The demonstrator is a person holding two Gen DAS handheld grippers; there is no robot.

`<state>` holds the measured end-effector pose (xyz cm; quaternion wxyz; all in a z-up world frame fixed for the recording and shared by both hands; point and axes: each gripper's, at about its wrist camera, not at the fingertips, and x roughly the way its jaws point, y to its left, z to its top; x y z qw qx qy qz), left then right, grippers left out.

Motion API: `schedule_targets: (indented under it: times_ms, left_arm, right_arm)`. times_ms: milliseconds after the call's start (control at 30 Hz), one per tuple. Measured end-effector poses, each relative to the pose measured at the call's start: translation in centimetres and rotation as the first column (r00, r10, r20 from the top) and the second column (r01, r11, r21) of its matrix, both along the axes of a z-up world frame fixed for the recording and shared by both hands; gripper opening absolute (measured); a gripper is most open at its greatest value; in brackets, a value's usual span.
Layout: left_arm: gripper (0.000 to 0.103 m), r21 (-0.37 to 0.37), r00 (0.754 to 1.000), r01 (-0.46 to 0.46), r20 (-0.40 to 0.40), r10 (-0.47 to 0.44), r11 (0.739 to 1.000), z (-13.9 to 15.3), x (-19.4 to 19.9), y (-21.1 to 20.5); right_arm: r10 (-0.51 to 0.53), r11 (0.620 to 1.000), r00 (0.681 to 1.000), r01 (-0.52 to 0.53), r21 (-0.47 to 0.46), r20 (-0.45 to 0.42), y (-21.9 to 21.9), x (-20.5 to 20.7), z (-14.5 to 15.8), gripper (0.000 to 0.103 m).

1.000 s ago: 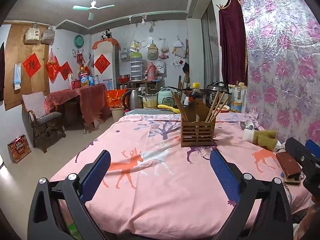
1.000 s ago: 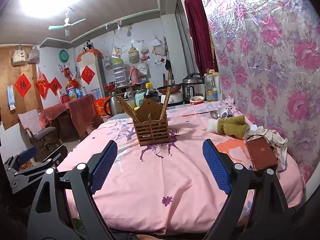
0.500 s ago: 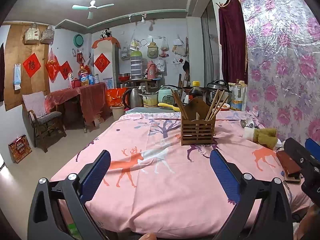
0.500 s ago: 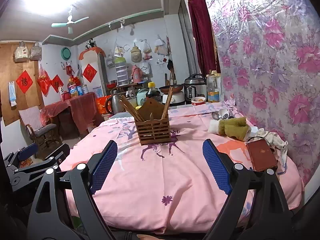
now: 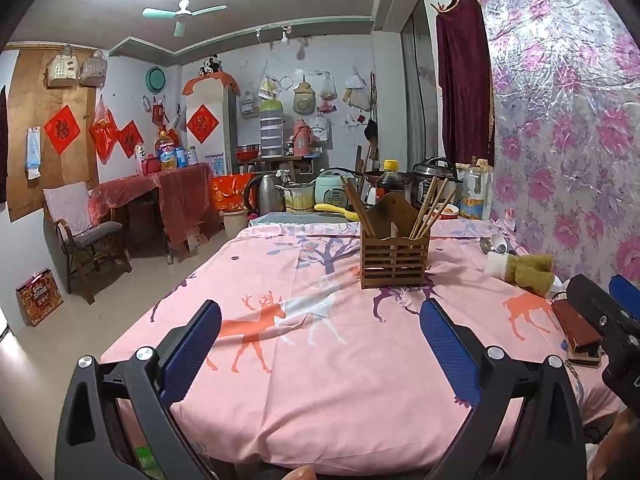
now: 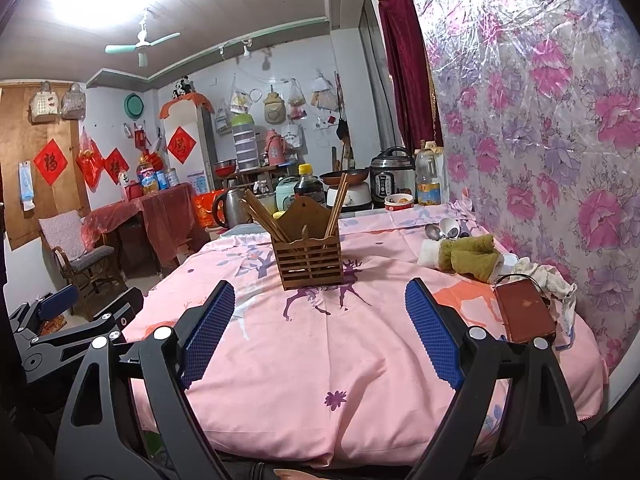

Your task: Organize utensils

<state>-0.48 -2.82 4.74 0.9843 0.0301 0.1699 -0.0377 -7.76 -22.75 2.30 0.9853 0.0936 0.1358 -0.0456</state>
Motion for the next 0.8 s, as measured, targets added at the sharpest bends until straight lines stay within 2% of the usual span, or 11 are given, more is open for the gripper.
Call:
schedule_targets:
  times_ms: [800]
  left_arm:
    - [0.098, -0.002, 1.0, 0.001, -0.003, -0.001, 1.0, -0.16, 0.08, 0.06]
  right_arm:
    - [0.007, 1.0, 1.0, -0.007, 0.0, 0.002, 0.43, -0.11, 0.03, 0.085]
